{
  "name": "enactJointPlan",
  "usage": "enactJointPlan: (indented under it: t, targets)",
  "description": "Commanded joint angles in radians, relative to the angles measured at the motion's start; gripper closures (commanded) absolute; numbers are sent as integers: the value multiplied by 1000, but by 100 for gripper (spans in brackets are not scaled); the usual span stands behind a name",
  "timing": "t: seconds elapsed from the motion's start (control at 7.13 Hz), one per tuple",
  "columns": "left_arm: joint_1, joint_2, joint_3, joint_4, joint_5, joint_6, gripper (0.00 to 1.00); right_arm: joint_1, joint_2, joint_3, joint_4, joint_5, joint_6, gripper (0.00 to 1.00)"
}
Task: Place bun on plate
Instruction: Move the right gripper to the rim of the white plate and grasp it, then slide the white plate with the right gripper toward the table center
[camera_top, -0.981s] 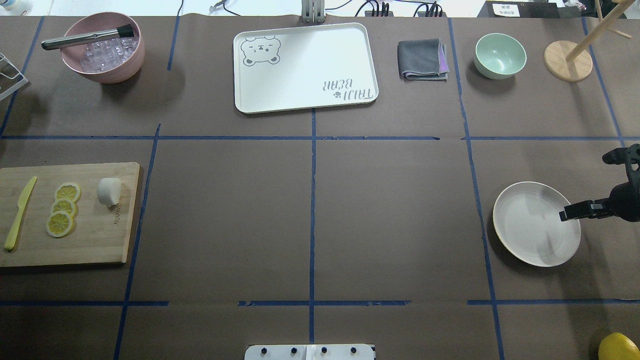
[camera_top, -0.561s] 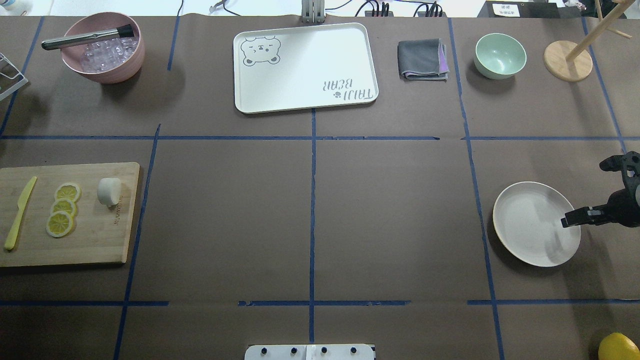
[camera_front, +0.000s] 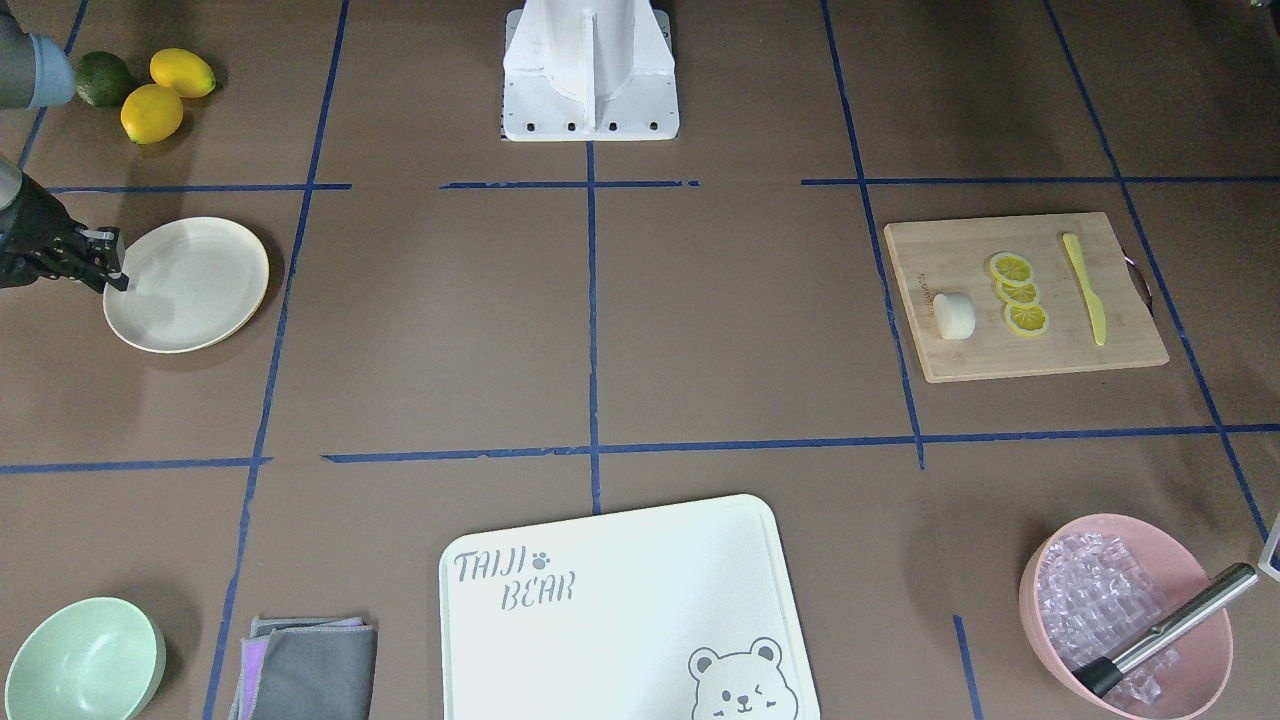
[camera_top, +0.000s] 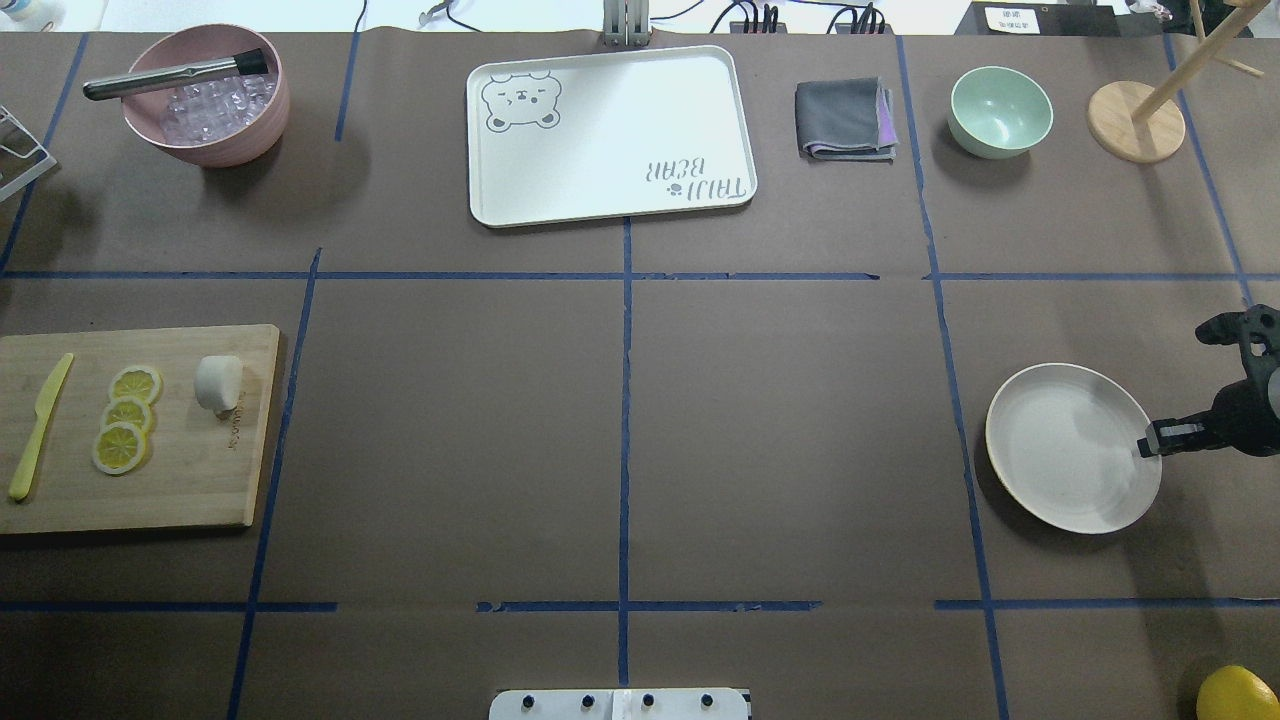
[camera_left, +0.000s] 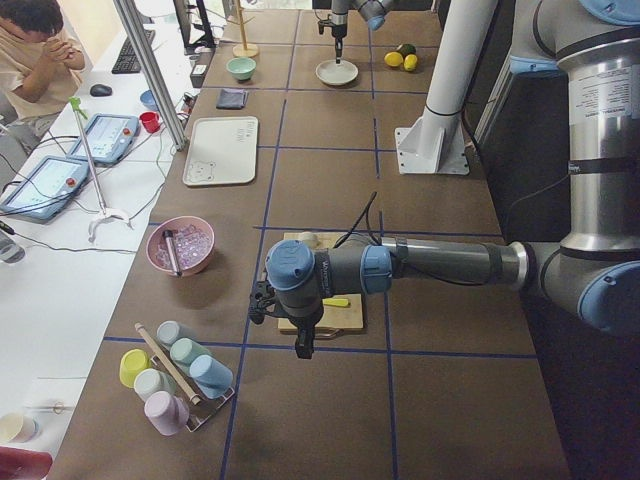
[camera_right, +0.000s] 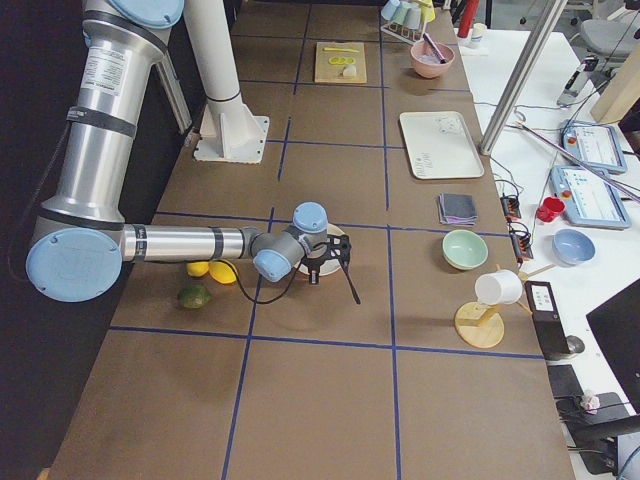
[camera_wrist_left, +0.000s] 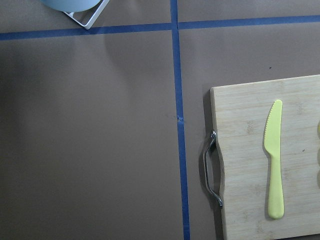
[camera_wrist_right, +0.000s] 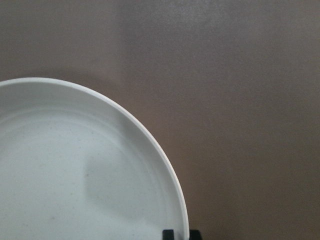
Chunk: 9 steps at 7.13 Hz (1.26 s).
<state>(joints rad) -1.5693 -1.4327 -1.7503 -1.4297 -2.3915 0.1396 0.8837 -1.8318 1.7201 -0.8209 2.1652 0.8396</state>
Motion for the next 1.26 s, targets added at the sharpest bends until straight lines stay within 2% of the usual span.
enactJointPlan:
  t: [0.0, 0.14, 0.42, 0.56, 0.7, 0.84, 0.98, 1.12]
  targets:
    - [0, 0, 0, 0, 0, 0, 0, 0, 0, 4, 5, 4, -1, 100]
    - [0, -2, 0, 0, 2, 0, 0, 1, 2, 33, 5, 13, 1, 100]
    - [0, -5, 2, 0, 3, 2, 0, 5, 8, 140, 3, 112, 9, 100]
    - [0, -6, 3, 0, 3, 2, 0, 3, 53, 171, 2, 122, 66, 100]
    - [2, -6, 3, 0, 3, 2, 0, 0, 139, 170, -10, 124, 166, 100]
    - [0, -5, 5, 2, 5, 0, 0, -62, 243, 167, -14, 110, 296, 100]
    - [2, -5, 6, 2, 5, 0, 0, -131, 331, 164, -33, 66, 382, 100]
    - [2, -5, 9, 0, 5, 0, 0, -193, 442, 164, -134, -6, 422, 100]
